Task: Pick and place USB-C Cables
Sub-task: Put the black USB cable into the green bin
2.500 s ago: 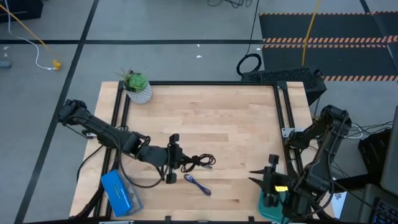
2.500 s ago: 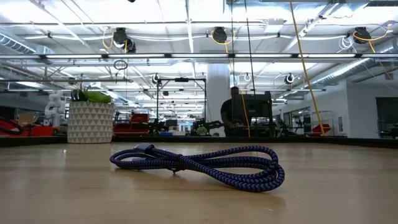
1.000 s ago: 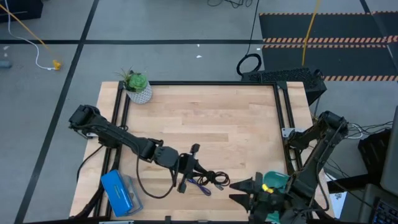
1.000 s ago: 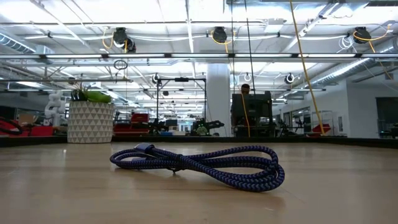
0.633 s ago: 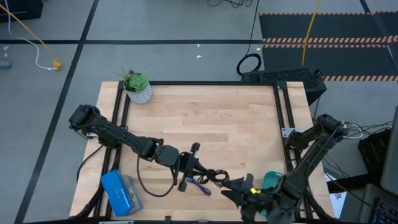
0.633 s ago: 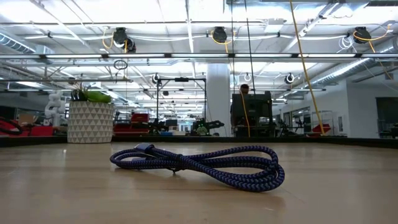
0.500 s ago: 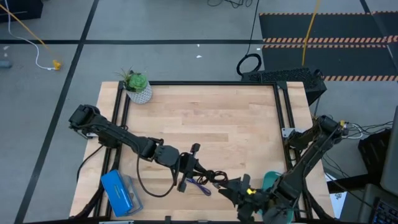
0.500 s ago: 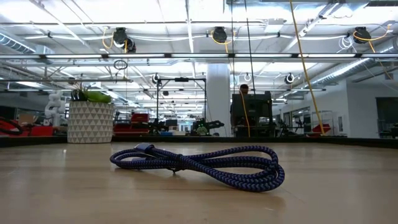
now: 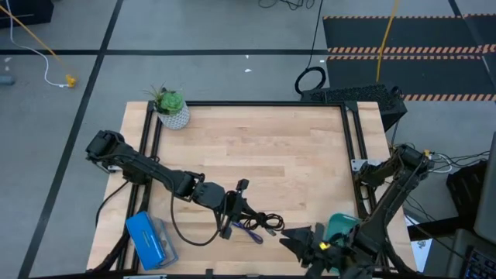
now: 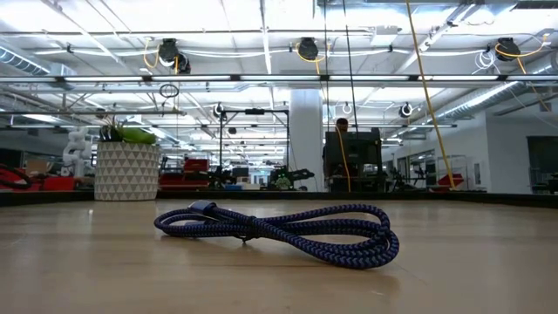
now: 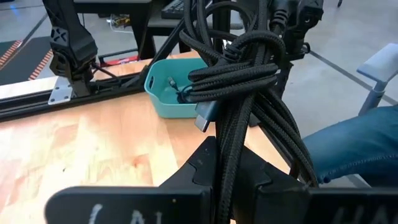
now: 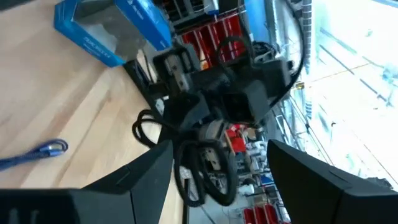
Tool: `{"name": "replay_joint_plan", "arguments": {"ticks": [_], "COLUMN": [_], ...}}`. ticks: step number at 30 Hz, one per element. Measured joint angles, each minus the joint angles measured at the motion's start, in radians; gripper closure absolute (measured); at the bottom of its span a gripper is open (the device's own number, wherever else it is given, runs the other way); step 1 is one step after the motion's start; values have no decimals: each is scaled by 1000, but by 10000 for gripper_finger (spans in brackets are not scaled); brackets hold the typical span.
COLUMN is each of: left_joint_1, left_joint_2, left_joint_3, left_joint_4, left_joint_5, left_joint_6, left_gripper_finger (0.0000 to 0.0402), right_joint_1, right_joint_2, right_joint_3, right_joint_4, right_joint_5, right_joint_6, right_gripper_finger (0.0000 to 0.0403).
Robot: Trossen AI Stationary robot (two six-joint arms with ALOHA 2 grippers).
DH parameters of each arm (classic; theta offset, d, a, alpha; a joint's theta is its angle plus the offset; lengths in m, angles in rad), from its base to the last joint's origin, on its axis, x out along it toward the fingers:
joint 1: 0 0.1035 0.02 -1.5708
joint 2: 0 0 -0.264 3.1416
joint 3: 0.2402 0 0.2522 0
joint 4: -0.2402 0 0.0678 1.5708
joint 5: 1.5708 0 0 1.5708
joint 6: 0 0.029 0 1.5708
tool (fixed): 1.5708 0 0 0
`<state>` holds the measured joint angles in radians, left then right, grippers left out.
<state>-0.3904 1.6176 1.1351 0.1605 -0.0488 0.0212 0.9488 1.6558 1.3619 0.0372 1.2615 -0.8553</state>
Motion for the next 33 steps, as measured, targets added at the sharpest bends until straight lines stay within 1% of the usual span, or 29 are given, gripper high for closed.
{"name": "replay_joint_plan", "arguments": {"ticks": [7,10,13,17,22,29,31,33], "left_joint_1": [-2,-2,-2,-2,-2,-2,-4,-10], "left_joint_2": [0,0,0,0,0,0,0,0], "left_joint_3": [0,0,0,0,0,0,0,0], "left_joint_4": [-2,-9,-13,-16,-16,-15,-13,-9], "left_joint_5": [0,0,0,0,0,-1,-1,-2], "left_joint_6": [0,0,0,0,-1,-7,-20,-23], "left_gripper_finger": [376,376,376,376,376,374,363,340], "right_joint_1": [-67,-87,-93,-92,-92,-91,-91,-92], "right_joint_2": [0,0,0,0,0,0,0,0], "right_joint_3": [-66,-82,-91,-94,-94,-94,-94,-94], "right_joint_4": [2,3,4,4,12,19,19,19], "right_joint_5": [-8,-8,-9,-11,-63,-63,-63,-63], "right_joint_6": [-1,-2,-2,-2,-2,2,3,3], "right_gripper_finger": [148,158,183,228,281,337,351,364]}}
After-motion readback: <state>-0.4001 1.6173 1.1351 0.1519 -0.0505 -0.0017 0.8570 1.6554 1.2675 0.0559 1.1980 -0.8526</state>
